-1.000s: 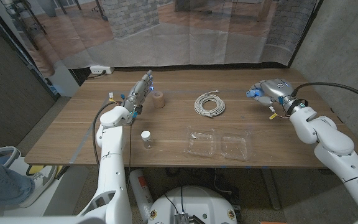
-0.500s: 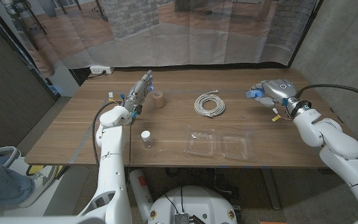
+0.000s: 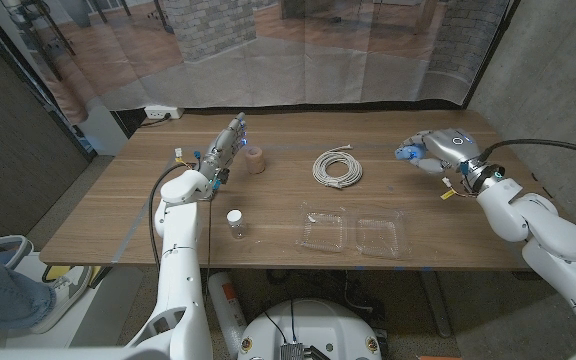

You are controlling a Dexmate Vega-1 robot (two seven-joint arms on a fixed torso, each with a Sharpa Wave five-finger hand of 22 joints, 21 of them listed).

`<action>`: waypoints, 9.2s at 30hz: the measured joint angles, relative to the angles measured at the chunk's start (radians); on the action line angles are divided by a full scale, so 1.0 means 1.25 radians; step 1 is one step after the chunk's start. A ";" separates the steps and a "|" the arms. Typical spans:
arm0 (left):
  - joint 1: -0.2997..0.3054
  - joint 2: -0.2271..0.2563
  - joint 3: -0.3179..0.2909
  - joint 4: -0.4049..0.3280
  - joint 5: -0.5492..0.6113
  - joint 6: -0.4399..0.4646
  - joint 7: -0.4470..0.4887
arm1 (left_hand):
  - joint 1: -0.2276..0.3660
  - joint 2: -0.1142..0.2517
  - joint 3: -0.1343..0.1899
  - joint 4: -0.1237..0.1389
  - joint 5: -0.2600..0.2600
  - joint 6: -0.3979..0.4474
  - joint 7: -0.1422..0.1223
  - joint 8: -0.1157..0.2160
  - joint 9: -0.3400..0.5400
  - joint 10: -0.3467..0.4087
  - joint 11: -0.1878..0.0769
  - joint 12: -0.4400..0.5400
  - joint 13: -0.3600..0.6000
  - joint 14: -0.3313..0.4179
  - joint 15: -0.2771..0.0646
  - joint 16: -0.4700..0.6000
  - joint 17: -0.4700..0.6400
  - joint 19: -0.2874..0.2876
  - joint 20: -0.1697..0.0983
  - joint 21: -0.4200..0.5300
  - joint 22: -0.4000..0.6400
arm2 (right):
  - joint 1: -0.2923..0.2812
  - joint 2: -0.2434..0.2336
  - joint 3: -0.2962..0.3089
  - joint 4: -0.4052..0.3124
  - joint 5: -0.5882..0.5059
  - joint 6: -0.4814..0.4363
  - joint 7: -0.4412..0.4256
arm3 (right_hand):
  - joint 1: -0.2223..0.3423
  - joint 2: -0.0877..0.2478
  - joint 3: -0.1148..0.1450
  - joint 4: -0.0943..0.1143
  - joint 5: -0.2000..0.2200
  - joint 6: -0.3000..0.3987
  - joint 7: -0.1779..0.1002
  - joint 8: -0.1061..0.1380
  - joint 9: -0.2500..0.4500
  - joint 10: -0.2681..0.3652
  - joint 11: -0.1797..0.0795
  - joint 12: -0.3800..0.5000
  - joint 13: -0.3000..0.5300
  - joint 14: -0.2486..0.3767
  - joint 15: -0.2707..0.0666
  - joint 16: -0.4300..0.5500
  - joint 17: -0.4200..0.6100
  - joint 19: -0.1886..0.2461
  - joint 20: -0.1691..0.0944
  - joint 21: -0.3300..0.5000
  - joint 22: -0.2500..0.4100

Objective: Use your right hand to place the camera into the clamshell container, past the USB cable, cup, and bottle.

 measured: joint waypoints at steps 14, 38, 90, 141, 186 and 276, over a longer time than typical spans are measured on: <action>0.000 0.000 0.001 -0.004 0.002 0.003 0.002 | 0.000 0.000 0.000 0.000 0.000 0.000 0.000 0.000 0.000 0.000 0.000 0.000 0.000 0.000 0.000 0.000 0.000 0.000 0.000 0.000 0.000 | -0.025 0.009 0.022 -0.016 0.002 0.044 -0.015 | 0.000 0.000 0.000 0.000 0.000 0.000 0.000 -0.002 0.000 0.000 0.000 0.000 0.004 0.000 0.000 0.000 0.004 -0.003 -0.003 0.005 0.000; -0.007 0.004 -0.003 0.006 0.003 0.004 0.004 | 0.004 0.004 -0.003 0.003 0.000 0.000 0.000 0.000 0.000 0.000 0.000 0.000 0.000 0.000 0.000 0.000 0.000 0.000 0.000 0.000 0.000 | -0.059 0.025 0.051 -0.031 0.007 0.116 -0.042 | 0.001 -0.001 0.000 0.000 -0.003 0.003 0.003 0.000 0.000 0.013 0.005 0.003 0.004 0.006 -0.003 0.000 0.007 -0.003 -0.002 0.014 0.004; -0.017 0.012 -0.008 0.008 0.003 0.006 -0.002 | 0.007 0.007 -0.010 0.003 0.000 0.006 0.000 0.000 0.000 0.000 0.000 0.000 0.000 0.000 0.000 0.000 0.000 0.000 0.000 0.000 0.000 | -0.129 0.052 0.111 -0.059 0.010 0.287 -0.080 | 0.001 -0.001 0.000 0.000 0.000 0.008 0.003 0.006 0.000 0.023 0.006 0.006 0.006 0.019 0.001 -0.002 0.026 -0.010 -0.001 0.033 0.007; 0.011 -0.002 -0.004 -0.032 0.009 0.015 0.005 | 0.010 0.010 -0.019 0.001 -0.006 0.006 0.000 0.000 0.000 0.000 0.000 0.000 0.000 0.000 0.000 0.000 0.000 0.000 0.000 0.000 0.000 | -0.193 0.047 0.127 -0.085 -0.045 0.368 -0.074 | 0.006 -0.006 -0.006 0.000 0.003 0.022 0.016 0.009 0.000 0.042 0.010 0.012 0.006 0.027 -0.007 -0.009 0.034 -0.017 0.000 0.053 0.012; 0.015 0.000 -0.016 -0.026 0.000 0.016 0.008 | 0.014 0.014 -0.023 0.001 -0.006 0.006 0.000 0.000 0.000 0.000 0.000 0.000 0.000 0.000 0.000 0.000 0.000 0.000 0.000 0.000 0.000 | -0.190 -0.034 0.028 -0.055 -0.100 0.309 -0.093 | 0.006 -0.006 -0.006 0.001 0.003 0.026 0.020 0.010 0.000 0.047 0.007 0.009 0.029 0.039 -0.010 -0.010 0.041 -0.020 0.003 0.070 0.012; -0.007 -0.005 -0.009 0.022 0.010 0.009 0.020 | 0.018 0.018 -0.033 0.005 -0.006 0.006 0.000 0.000 0.000 0.000 0.000 0.000 0.000 0.000 0.000 0.000 0.000 0.000 0.000 0.000 0.000 | -0.194 -0.130 -0.026 -0.047 -0.122 0.239 -0.038 | 0.011 -0.026 -0.027 0.011 0.003 -0.128 -0.018 -0.121 -0.025 -0.068 -0.016 -0.111 -0.036 -0.045 0.010 -0.096 -0.002 -0.101 0.050 0.091 0.015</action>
